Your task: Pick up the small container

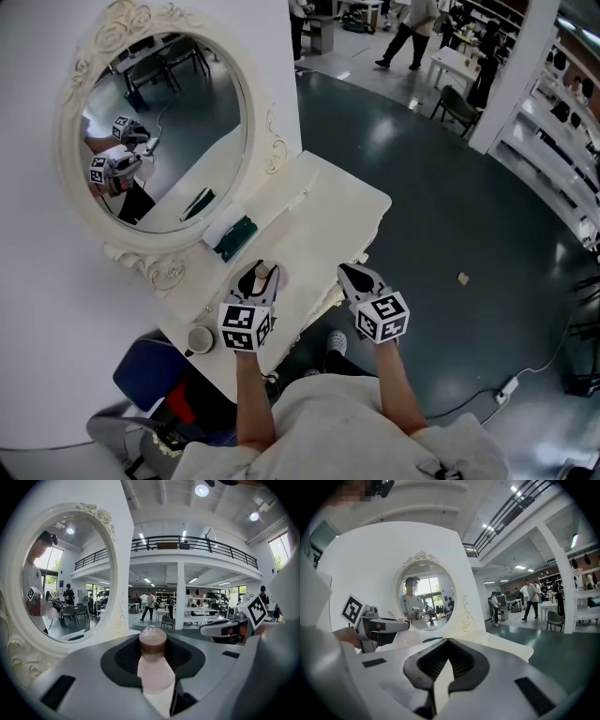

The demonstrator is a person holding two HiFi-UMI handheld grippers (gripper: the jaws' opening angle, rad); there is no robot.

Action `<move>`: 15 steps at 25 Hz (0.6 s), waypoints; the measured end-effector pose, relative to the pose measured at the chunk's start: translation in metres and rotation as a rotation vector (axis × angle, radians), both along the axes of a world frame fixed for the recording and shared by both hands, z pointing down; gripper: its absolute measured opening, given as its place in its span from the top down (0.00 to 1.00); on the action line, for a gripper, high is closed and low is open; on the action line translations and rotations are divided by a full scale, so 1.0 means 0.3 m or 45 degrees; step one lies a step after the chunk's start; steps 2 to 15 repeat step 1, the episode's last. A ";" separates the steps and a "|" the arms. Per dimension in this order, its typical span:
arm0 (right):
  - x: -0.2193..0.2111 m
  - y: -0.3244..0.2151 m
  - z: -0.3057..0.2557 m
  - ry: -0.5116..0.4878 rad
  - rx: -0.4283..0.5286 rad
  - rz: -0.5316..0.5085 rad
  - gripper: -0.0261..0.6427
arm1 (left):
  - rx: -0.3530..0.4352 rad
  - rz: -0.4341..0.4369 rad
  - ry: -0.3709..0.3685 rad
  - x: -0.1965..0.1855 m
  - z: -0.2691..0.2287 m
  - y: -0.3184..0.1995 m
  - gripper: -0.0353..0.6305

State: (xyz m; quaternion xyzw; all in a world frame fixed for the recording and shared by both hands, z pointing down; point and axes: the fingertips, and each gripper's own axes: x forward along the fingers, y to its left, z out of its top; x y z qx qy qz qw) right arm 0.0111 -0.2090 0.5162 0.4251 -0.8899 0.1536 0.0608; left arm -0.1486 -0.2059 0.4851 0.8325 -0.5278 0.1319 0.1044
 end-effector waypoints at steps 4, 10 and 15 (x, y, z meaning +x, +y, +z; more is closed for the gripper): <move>0.002 -0.001 -0.001 0.000 0.001 0.001 0.94 | 0.001 0.002 0.000 0.003 0.000 -0.001 0.72; 0.002 -0.001 -0.001 0.000 0.001 0.001 0.94 | 0.001 0.002 0.000 0.003 0.000 -0.001 0.72; 0.002 -0.001 -0.001 0.000 0.001 0.001 0.94 | 0.001 0.002 0.000 0.003 0.000 -0.001 0.72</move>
